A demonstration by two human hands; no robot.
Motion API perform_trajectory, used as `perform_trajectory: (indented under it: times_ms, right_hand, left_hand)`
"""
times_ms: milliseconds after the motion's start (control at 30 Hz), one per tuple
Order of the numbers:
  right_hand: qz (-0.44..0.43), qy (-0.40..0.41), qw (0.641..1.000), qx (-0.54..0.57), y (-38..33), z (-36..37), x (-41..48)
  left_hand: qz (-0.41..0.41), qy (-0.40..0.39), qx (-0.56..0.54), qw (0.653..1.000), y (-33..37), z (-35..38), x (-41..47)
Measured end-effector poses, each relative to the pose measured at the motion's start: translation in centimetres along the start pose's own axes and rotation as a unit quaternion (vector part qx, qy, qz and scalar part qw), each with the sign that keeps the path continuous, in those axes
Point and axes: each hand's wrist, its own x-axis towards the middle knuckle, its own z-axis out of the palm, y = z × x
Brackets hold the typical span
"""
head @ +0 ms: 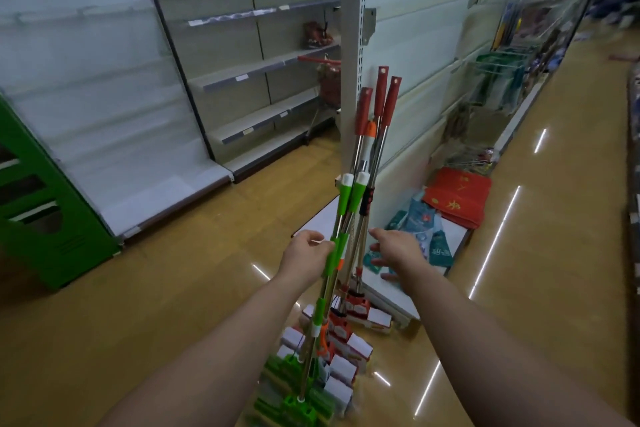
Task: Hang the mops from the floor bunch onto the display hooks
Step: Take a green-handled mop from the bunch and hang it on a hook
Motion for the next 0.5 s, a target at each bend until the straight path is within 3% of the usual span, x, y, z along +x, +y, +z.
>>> perform_trajectory:
  times_ms: [500]
  right_hand:
    - [0.034, 0.030, 0.999, 0.013, -4.3, 3.4, 16.6]
  left_hand:
    - [-0.053, -0.027, 0.012, 0.998, 1.0, 2.0, 17.3]
